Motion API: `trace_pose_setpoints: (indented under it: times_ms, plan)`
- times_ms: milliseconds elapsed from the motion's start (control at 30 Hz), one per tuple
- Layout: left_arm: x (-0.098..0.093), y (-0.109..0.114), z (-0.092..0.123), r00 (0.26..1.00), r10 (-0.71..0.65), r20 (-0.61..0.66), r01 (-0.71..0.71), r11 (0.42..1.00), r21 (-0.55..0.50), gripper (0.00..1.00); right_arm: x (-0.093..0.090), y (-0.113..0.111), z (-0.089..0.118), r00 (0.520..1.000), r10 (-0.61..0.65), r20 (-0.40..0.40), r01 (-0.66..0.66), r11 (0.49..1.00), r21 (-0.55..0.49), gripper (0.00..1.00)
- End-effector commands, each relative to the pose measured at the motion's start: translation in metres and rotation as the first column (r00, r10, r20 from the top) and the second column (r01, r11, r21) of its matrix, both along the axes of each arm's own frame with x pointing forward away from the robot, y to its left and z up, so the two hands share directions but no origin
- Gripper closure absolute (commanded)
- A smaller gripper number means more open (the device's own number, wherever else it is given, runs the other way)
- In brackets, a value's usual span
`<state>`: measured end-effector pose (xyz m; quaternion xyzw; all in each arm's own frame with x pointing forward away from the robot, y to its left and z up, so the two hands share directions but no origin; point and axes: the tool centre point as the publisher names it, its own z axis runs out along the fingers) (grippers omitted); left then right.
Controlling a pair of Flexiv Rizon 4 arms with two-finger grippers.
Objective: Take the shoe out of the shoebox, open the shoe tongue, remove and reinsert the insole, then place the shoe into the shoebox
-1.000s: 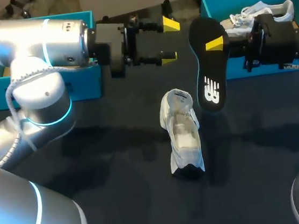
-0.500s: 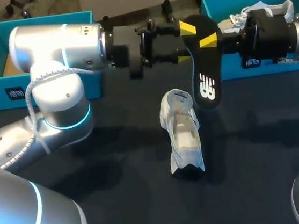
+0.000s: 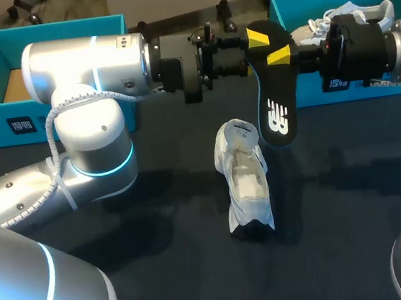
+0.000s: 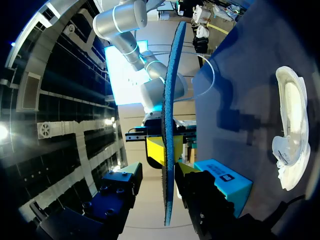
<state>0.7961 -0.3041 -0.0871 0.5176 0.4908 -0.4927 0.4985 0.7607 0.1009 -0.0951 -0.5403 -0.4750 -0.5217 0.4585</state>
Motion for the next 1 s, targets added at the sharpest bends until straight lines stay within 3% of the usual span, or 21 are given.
trace_pose_setpoints:
  times_ms: [33, 733, 833, 967, 1000]
  plan:
    - [-0.001, -0.007, -0.001, 1.000, 0.011, -0.012, -0.011, 1.000, 0.000, 0.58, 0.000, 0.004, -0.003, 1.000, -0.002, 0.002, 0.002, 1.000, 0.005, 1.00]
    - [0.002, -0.011, -0.010, 0.997, 0.036, -0.064, -0.036, 0.999, 0.003, 0.79, 0.000, 0.005, -0.003, 1.000, -0.008, 0.001, 0.008, 1.000, -0.002, 1.00]
    - [0.002, -0.010, -0.011, 0.997, 0.040, -0.069, -0.040, 0.999, 0.004, 0.84, 0.000, 0.005, -0.003, 1.000, -0.008, 0.000, 0.008, 1.000, -0.002, 1.00]
    - [0.003, -0.010, -0.011, 0.997, 0.042, -0.072, -0.042, 0.999, 0.001, 1.00, 0.000, 0.006, -0.003, 1.000, -0.007, -0.001, 0.007, 1.000, -0.002, 1.00]
    - [0.003, -0.010, -0.011, 0.997, 0.042, -0.072, -0.042, 0.999, 0.000, 1.00, 0.000, 0.006, -0.003, 1.000, -0.007, -0.001, 0.007, 1.000, -0.002, 1.00]
